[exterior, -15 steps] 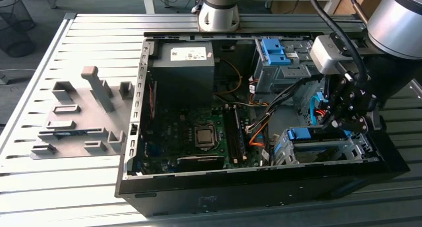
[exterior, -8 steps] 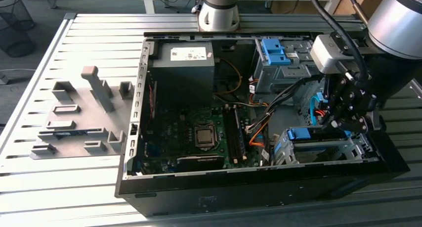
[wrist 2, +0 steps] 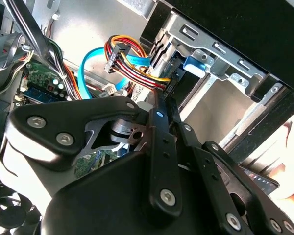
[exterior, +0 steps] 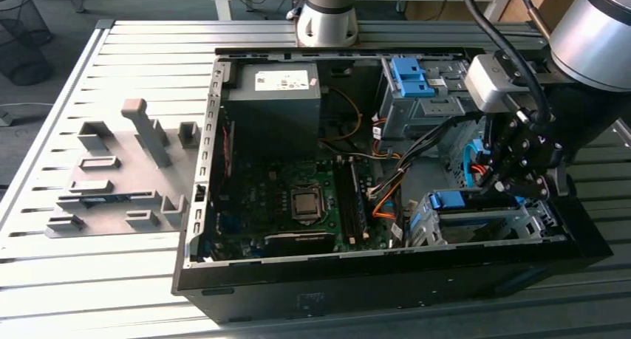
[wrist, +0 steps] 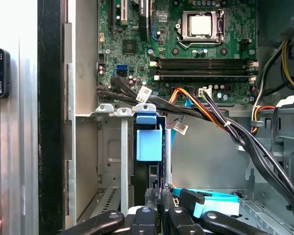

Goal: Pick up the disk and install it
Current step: 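Insert the first disk wire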

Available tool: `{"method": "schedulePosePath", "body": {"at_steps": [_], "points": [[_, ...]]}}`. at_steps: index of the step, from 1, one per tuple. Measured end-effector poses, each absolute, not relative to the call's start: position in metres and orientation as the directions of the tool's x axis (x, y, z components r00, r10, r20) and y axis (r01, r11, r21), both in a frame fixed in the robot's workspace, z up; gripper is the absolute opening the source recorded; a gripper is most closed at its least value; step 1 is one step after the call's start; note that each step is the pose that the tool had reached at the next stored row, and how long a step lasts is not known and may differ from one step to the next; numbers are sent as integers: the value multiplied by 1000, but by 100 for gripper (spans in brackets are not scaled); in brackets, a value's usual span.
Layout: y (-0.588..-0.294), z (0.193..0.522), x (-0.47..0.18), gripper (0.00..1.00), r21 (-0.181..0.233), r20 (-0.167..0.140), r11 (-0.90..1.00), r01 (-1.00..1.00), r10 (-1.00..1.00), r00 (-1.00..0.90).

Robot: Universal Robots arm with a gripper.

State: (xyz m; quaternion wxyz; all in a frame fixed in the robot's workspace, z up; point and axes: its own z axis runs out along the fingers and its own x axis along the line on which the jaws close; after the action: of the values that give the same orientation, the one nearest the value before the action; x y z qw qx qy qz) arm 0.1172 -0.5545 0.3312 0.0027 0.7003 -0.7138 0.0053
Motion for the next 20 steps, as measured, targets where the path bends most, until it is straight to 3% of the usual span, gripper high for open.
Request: {"method": "schedulePosePath", "body": {"at_steps": [13,14,20], "points": [[-554,330,119,17,-3,11,20,-1000,-1000,-20],[-554,331,119,23,-3,11,20,-1000,-1000,-20],[-554,339,119,23,-2,11,20,-1000,-1000,-20]]}}
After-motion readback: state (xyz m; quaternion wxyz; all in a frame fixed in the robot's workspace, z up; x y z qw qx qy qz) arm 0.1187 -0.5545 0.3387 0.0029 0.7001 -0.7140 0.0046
